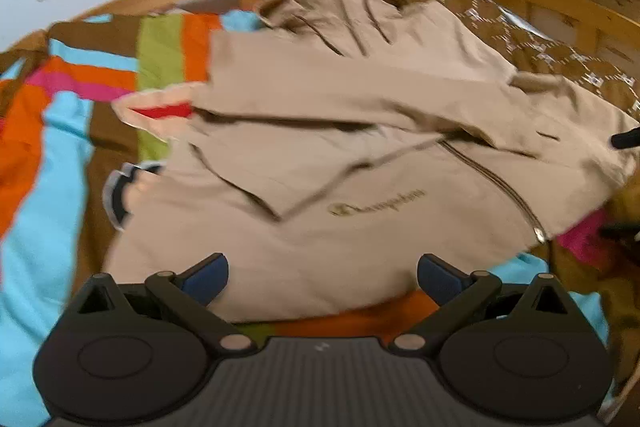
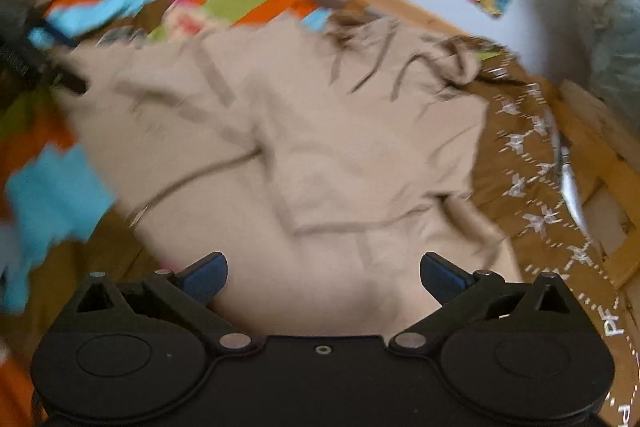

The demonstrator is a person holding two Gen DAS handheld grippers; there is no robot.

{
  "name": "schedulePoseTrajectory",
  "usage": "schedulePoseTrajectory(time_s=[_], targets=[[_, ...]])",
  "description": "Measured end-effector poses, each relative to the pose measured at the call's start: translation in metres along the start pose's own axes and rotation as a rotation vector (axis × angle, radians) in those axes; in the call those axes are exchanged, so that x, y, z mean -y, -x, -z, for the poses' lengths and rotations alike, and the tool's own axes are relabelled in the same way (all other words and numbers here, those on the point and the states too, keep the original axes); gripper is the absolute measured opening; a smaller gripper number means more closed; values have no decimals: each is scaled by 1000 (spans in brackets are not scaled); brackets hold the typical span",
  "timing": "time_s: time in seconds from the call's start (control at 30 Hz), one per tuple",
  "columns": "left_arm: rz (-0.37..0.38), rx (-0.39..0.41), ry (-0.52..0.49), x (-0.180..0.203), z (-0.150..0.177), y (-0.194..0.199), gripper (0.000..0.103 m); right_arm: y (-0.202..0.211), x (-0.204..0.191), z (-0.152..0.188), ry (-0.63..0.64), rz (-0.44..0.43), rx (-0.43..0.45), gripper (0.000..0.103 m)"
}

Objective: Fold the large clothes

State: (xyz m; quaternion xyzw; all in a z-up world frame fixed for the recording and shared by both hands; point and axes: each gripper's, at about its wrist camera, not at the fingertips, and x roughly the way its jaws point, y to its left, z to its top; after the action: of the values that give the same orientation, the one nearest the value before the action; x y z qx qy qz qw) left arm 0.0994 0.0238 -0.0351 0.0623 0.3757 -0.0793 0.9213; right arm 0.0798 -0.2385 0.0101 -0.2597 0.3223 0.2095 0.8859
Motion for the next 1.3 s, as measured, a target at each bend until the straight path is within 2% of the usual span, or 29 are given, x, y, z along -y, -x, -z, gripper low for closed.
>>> schedulePoseTrajectory(time_s=[0.1, 0.17, 0.33, 0.4, 0.53, 0.7, 0.8, 0.87, 0.97, 1.03, 1.13, 1.23, 1.3], targets=[[29, -10, -17, 11, 4, -8, 102, -8, -21, 10, 64, -27, -69, 102], [40, -7, -34, 16, 4, -11, 102, -19, -29, 12, 87, -14, -82, 102], [60, 4, -85, 29, 5, -9, 102, -33, -20, 8, 9, 56, -32, 102], [61, 10, -106, 33, 7, -8, 102, -32, -15, 7, -24, 57, -11, 102], [47, 2, -142, 40, 5, -12, 101, -20, -5, 3, -86, 89, 89, 102], [-30, 3, -202, 43, -7, -20, 83, -13, 24, -5, -284, 82, 213, 102], [-65, -4, -182, 36, -13, -25, 77, -15, 36, -7, -370, 71, 226, 102], [-62, -23, -143, 27, -19, -28, 77, -16, 37, -7, -374, 67, 225, 102], [-24, -31, -67, 16, -23, -26, 77, -17, 33, -8, -350, 37, 198, 102], [-20, -32, -63, 13, -23, -24, 78, -15, 27, -9, -300, -17, 172, 102], [-27, -40, -81, 14, -21, -24, 79, -19, 6, -8, -115, -72, 77, 102], [-24, -40, -72, 15, -20, -23, 81, -28, -24, -1, 67, -64, 15, 101], [-15, -32, -66, 16, -19, -21, 87, -32, -30, -1, 74, -40, 14, 101]])
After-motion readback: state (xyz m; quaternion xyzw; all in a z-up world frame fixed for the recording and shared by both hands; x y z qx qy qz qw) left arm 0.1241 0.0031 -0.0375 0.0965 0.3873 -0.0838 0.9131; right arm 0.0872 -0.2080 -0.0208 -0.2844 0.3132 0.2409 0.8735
